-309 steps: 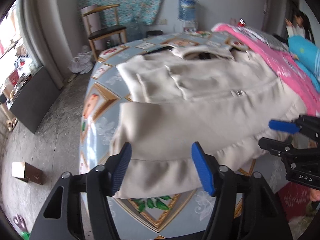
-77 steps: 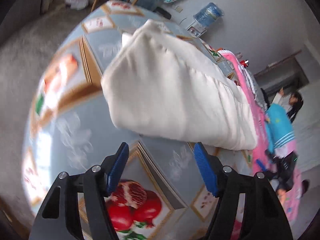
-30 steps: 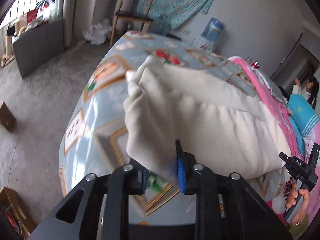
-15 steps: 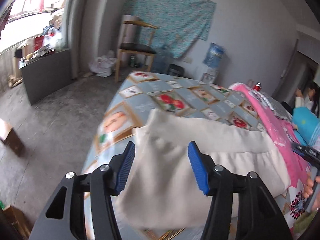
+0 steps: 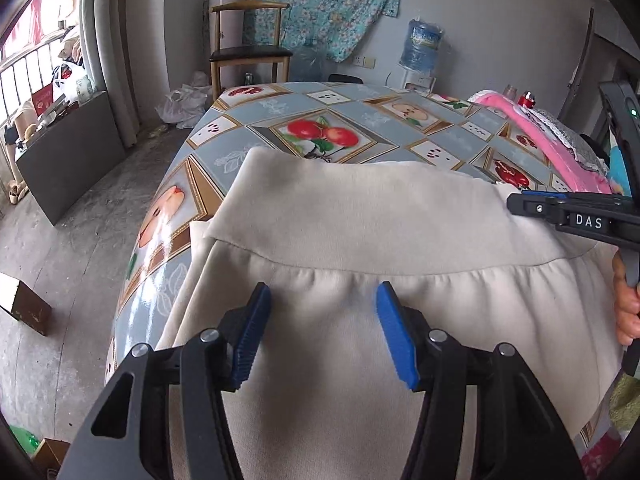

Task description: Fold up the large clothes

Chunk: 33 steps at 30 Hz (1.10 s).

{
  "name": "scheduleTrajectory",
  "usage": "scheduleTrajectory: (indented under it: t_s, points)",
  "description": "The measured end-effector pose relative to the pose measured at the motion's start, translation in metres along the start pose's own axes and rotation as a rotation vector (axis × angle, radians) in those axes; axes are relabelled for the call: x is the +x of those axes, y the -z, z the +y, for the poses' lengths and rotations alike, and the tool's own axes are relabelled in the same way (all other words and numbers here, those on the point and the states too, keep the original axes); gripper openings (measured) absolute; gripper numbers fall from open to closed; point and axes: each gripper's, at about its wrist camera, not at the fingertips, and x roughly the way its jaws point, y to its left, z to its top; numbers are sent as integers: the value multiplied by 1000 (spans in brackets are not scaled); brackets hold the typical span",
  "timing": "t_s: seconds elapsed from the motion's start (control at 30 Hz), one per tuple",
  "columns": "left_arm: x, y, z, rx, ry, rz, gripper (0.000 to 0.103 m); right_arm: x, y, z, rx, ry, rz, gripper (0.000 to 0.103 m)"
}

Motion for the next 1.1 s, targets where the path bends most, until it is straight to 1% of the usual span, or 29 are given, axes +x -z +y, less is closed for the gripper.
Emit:
scheduleTrajectory:
  t_s: [0.03, 0.1, 0.2, 0.27, 0.33, 0.43, 0.53, 0.57, 0.63, 0.7, 0.77, 0.83, 0.87, 0.9, 0.93, 0.97, 1.03, 1.1]
  points:
    - [-1, 0, 0, 5, 7, -5, 54, -4, 0, 1, 0, 6, -15, 4]
    - [-5, -2, -5, 38, 12, -20, 54, -14, -3, 5, 1, 30, -56, 3]
    - [-18, -7, -12, 88, 8, -71, 54, -40, -12, 8, 5, 64, -163, 3]
    - [-21, -11, -15, 100, -12, -94, 54, -43, -20, 10, 11, 79, -192, 3]
    - [-15, -13, -14, 107, -42, -78, 54, -28, -26, 7, 26, 74, -168, 3]
    - [-13, -13, -7, 85, -39, -58, 52, 2, -25, 0, 57, 62, -102, 3]
    - [-26, -15, -9, 112, -36, -107, 52, 1, -20, 4, 49, 83, -122, 3]
    - [-24, -16, -10, 121, -33, -99, 52, 8, -19, 4, 44, 93, -109, 3]
    - [-14, -18, -14, 137, -32, -54, 52, 28, -16, 3, 39, 108, -60, 3]
    - [0, -17, -18, 165, -67, -5, 52, 32, -18, -3, 75, 95, -49, 4]
    - [10, -15, -15, 151, -77, 28, 52, 22, -20, -11, 128, 49, -42, 9]
    - [12, -13, -11, 123, -69, 35, 52, 2, -19, -28, 188, -6, -75, 15]
    - [11, -13, -9, 115, -69, 36, 52, -12, -17, -39, 214, 4, -103, 22]
    - [11, -13, -8, 112, -70, 37, 52, -29, -13, -55, 239, 38, -131, 26]
    - [11, -13, -8, 112, -70, 38, 52, -41, -8, -69, 257, 69, -145, 38]
    - [11, -13, -8, 111, -70, 39, 52, -50, -2, -84, 271, 96, -146, 45]
    - [11, -13, -9, 107, -72, 40, 52, -58, 11, -111, 286, 162, -114, 48]
    - [13, -13, -9, 106, -77, 41, 52, -52, 26, -136, 312, 208, -43, 49]
